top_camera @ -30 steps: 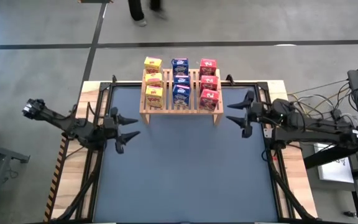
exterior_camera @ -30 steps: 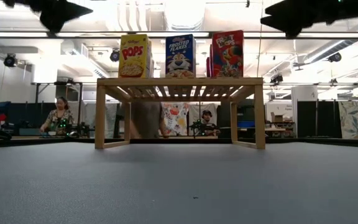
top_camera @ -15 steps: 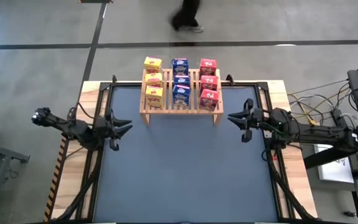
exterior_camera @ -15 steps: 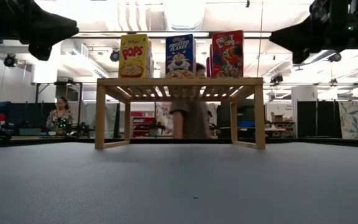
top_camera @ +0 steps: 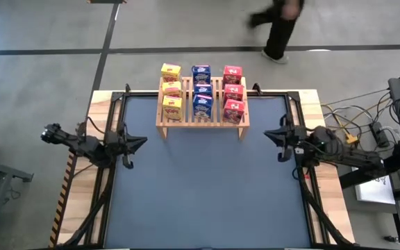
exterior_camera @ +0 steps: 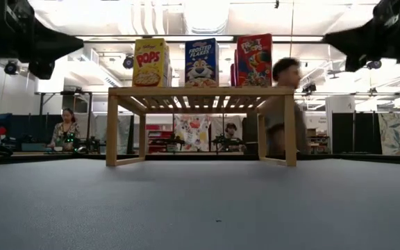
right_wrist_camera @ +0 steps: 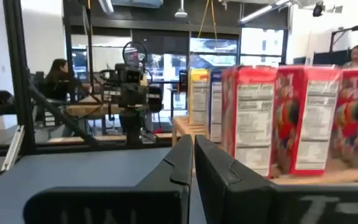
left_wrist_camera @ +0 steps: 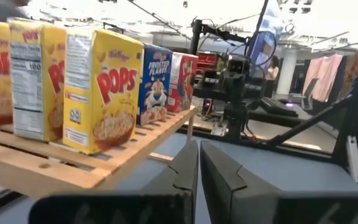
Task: Stack cereal on shelf
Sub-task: Return to Home Position
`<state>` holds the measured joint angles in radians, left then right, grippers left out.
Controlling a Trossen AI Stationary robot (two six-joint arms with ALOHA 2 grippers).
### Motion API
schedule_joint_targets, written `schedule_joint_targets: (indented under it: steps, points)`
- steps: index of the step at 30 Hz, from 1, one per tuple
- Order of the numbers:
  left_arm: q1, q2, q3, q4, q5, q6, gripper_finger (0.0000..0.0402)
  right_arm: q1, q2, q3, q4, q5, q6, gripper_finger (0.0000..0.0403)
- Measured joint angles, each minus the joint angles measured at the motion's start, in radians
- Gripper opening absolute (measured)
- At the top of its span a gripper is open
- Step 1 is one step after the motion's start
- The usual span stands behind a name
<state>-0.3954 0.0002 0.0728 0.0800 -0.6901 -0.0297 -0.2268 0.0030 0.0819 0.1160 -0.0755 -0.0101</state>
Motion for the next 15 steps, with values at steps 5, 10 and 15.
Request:
schedule_joint_targets:
  steps: [5,10,15]
  points:
    - [0.000,0.000,-0.064,0.034,0.028,-0.041,0.0000,0.000,0.020,-0.069,-0.007,0.003,0.024,0.0008]
    - [0.000,0.004,-0.064,-0.003,0.041,-0.096,0.0000,0.000,0.027,-0.069,-0.005,0.007,0.022,0.0008]
    - [0.000,0.002,-0.064,-0.003,0.045,-0.069,0.0000,0.000,0.030,-0.070,-0.025,0.155,0.034,0.0009]
